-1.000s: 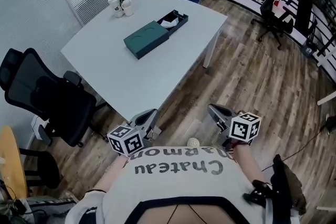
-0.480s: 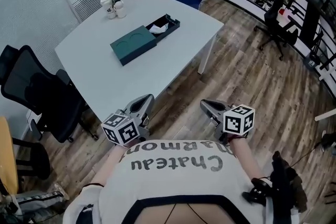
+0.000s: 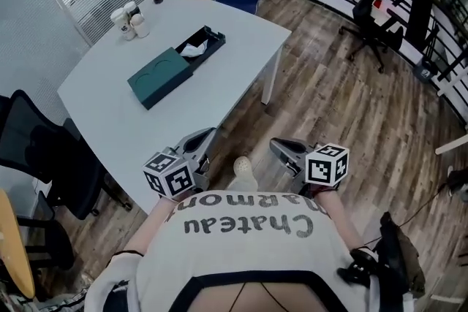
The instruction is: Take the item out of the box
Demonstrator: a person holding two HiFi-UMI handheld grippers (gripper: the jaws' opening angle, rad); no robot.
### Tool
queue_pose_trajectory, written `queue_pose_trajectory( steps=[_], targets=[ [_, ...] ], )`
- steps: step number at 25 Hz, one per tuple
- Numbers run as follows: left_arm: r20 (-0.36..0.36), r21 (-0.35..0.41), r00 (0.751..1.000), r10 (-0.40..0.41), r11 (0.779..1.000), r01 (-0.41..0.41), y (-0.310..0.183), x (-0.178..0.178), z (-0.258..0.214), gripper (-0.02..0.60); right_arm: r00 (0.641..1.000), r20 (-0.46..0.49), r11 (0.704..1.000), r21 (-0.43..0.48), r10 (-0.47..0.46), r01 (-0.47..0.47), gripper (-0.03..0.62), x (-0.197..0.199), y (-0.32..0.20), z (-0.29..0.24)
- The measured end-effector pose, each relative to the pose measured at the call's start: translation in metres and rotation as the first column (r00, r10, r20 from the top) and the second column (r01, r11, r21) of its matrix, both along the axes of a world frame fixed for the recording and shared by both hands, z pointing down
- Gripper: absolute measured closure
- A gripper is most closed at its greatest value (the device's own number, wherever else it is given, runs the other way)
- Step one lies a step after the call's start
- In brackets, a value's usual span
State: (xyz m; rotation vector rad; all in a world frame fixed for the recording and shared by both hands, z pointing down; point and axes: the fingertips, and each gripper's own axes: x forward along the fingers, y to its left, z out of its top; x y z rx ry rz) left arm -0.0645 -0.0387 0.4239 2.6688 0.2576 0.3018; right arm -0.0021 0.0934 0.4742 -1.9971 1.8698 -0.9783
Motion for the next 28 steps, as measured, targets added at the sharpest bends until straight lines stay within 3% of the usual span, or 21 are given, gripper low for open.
queue_pose_trajectory(
  steps=[10, 16, 23, 28],
  targets=[
    [-0.016, -0.034, 0.995, 0.103, 0.994, -0.104, -0.018, 0.140, 0.007, 0.594, 0.995, 0.007, 0.995, -0.004, 0.096, -0.096, 0.595, 0.111, -0.005, -0.001],
    [-0.036, -0.037, 0.992, 0.117, 0.992, -0.119, -0.044, 0.209, -0.001, 0.594, 0.991, -0.013, 0.991, -0.001, 0.134, -0.134, 0.595, 0.183, -0.025, -0.014],
    [-0.034, -0.045, 0.997, 0.068, 0.997, -0.070, -0.084, 0.258, 0.000, 0.594, 0.993, -0.032, 0.993, 0.002, 0.118, -0.118, 0.595, 0.239, -0.056, -0.019],
    [-0.018, -0.044, 0.999, 0.039, 0.998, -0.039, -0.097, 0.262, 0.002, 0.594, 0.996, 0.000, 0.996, -0.004, 0.088, -0.088, 0.595, 0.253, -0.075, -0.012]
  ],
)
